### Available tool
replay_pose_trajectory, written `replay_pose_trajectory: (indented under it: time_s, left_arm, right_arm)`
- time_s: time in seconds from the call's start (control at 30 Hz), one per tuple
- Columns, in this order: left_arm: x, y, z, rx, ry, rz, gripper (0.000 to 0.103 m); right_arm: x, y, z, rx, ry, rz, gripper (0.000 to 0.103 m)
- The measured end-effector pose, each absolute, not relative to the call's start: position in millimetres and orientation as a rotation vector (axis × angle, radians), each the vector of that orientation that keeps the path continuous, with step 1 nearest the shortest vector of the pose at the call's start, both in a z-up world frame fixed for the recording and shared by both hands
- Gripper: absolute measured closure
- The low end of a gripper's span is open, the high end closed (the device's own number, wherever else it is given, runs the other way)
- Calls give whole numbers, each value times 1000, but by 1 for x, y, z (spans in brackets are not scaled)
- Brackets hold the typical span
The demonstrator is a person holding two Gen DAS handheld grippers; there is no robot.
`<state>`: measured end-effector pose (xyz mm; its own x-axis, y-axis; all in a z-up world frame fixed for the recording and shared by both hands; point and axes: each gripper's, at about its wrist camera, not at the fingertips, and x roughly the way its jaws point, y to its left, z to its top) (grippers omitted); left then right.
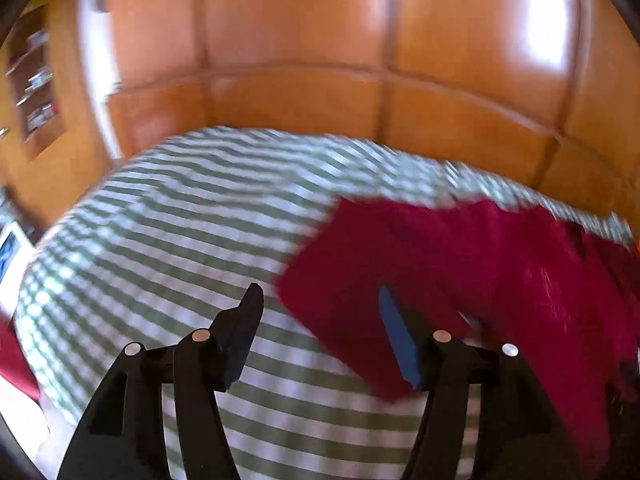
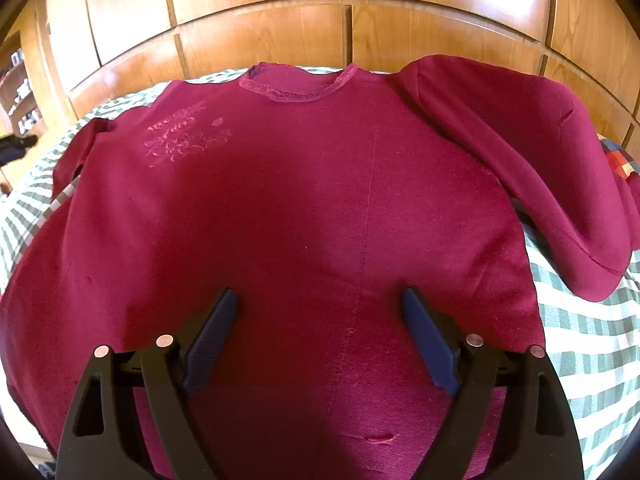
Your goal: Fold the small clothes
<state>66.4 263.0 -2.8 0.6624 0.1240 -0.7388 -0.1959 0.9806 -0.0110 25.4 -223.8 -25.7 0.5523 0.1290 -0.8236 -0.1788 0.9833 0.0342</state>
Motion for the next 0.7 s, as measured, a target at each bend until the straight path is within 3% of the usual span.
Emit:
replay_pose_trajectory:
  time_s: [0.3,0.37,0.4,0.7]
  left_arm:
    - [107,185,-77,213,991,70,41]
    - [105,194,-73,115,990,46,65]
    - [106,200,-69,64,1001,41,99]
    - [69,311,28,-436,758,88,101]
  right_arm:
    - [25,-221,-28,-69,962,173,19]
    - [24,-222,-27,-69,961,174,19]
    - [24,-222,-27,-70,961,174,19]
    - [25,-221,-28,-81,958,169,19]
